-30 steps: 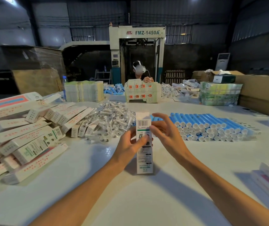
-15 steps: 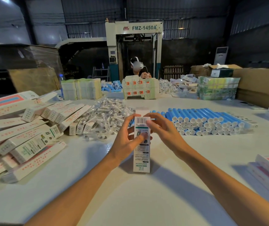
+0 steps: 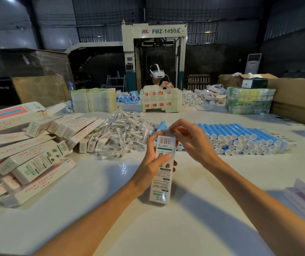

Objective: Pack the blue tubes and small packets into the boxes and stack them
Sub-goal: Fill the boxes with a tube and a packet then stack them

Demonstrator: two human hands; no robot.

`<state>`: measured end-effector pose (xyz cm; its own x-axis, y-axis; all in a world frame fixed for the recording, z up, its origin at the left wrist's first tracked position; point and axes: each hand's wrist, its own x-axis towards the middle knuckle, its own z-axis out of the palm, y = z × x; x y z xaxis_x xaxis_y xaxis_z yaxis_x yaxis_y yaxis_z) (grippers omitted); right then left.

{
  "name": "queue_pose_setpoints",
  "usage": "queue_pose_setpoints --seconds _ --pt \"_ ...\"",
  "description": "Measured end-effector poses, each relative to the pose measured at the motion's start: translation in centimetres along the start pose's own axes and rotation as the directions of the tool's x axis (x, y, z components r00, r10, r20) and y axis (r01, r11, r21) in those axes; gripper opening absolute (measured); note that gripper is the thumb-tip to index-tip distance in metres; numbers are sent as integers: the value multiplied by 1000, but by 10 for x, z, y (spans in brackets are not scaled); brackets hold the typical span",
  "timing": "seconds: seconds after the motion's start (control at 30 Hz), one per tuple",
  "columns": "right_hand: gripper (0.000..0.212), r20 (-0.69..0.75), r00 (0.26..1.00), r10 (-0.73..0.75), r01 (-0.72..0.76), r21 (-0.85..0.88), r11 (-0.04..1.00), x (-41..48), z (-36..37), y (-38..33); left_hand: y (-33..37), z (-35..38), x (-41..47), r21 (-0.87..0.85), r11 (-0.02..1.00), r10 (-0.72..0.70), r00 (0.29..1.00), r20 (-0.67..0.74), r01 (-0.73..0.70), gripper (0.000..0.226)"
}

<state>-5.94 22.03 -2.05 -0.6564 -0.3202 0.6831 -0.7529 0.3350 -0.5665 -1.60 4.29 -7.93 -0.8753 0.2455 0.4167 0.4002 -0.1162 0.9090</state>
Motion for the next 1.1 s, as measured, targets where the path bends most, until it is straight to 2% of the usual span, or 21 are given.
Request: queue_pose_setpoints --seconds 0.1,0.23,0.33,0.47,0.63,0.9,1.1 --pt "5 37 999 -7 4 86 996 0 -4 0 -3 4 0 108 993 57 997 -46 -52 75" --pt "11 72 992 108 -124 285 950 -7 -6 -5 -2 5 1 219 971 116 989 -94 -93 87" --pt "9 43 987 157 -162 340 927 -9 -4 -6 -2 5 0 219 969 138 985 -101 -113 89" --pt "6 39 955 296 -281 453 846 -7 -2 -5 -2 5 1 214 971 129 988 -89 -108 91" --pt "11 62 920 387 -371 459 807 -5 -6 -7 -2 6 2 240 966 115 990 -82 -93 98" --pt "12 112 917 383 -391 445 806 -9 -14 -14 0 7 -1 332 938 135 988 -80 -101 101" --pt "20 143 952 272 -307 492 815 -19 -2 -11 -1 5 1 318 941 163 979 -125 -116 91"
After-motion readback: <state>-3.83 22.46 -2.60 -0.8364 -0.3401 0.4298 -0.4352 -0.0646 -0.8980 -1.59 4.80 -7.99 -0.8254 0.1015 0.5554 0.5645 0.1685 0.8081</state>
